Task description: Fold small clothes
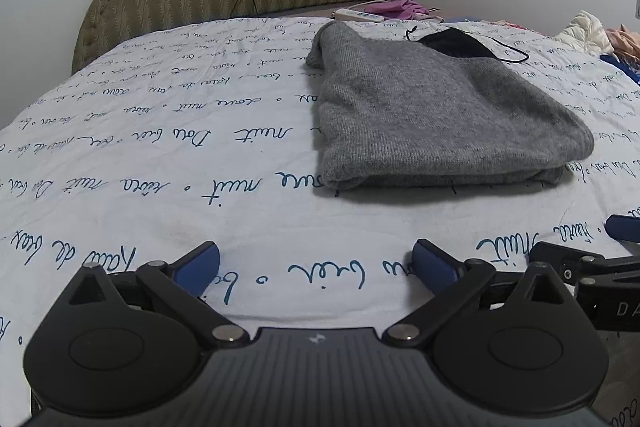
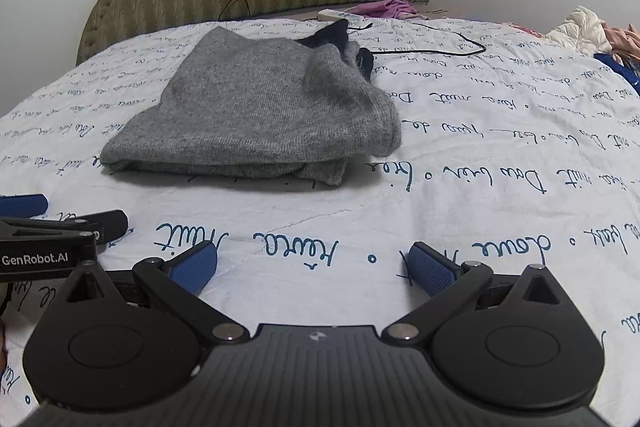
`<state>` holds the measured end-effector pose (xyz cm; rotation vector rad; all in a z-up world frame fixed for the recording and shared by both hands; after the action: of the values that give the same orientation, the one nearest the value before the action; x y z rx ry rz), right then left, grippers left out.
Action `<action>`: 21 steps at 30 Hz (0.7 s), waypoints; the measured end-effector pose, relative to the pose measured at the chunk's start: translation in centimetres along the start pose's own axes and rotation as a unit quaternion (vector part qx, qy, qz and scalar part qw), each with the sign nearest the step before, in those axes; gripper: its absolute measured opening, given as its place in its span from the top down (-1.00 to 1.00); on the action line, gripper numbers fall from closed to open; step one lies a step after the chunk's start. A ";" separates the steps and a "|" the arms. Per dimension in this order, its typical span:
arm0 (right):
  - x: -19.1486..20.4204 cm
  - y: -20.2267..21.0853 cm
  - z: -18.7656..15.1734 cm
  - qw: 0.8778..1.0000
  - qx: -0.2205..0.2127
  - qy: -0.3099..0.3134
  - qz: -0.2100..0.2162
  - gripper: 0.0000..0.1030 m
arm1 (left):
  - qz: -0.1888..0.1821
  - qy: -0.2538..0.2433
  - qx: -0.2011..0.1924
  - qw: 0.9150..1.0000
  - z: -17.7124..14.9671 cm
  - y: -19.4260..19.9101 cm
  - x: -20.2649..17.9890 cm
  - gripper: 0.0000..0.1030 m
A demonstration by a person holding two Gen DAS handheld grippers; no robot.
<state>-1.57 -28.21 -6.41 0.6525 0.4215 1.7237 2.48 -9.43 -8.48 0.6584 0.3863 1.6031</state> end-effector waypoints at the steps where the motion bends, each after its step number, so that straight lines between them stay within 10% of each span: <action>1: 0.0 0.1 0.0 1.000 -0.002 0.000 0.001 -1.00 | 0.001 0.000 -0.001 1.000 0.0 0.0 0.0 -1.00; 21: 0.2 0.1 -0.2 1.000 -0.004 0.009 0.001 -1.00 | 0.008 0.017 -0.003 1.000 -0.5 0.5 0.6 -1.00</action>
<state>-1.76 -28.04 -6.48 0.6330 0.4260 1.7329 1.77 -8.86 -8.44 0.6315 0.4009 1.6315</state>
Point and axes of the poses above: each gripper's, at about its wrist camera, not at the fingertips, and y roughly against the way its jaws point, x to its left, z to its top, the point moved 5 cm from there along -y, roughly the way its jaws point, and after that the axes turned 14 degrees about z, right-handed, at the moved point
